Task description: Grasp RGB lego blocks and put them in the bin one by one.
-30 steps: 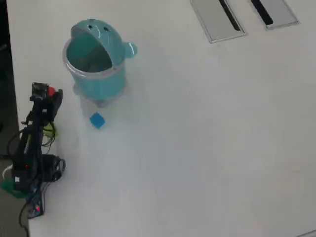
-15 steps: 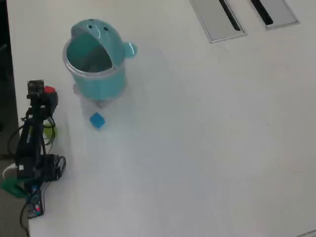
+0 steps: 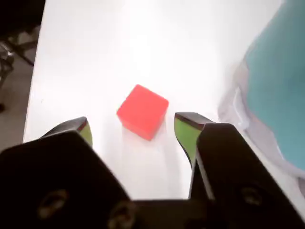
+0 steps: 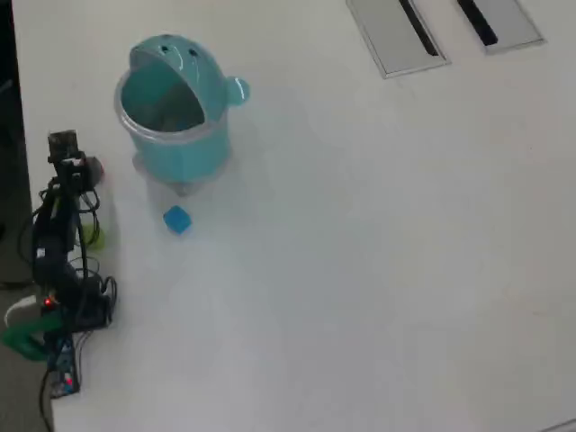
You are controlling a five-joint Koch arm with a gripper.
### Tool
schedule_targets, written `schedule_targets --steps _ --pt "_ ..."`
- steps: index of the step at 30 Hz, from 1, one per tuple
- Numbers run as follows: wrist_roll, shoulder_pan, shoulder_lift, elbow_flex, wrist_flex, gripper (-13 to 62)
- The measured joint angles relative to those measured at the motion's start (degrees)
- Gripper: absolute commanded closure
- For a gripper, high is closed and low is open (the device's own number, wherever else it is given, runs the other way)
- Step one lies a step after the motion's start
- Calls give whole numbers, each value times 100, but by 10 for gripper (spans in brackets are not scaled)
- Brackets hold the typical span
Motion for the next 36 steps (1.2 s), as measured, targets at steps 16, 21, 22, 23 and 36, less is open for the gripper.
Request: schedule_targets --steps 16,21,22,23,36 --pt "0 -79 -1046 -466 -185 200" --pt "0 -79 -1230 -492 -202 200" --pt "0 -79 -1283 -554 -202 200" --pt "0 -70 -1310 -571 -202 200" --pt "0 0 -1775 -853 -237 200"
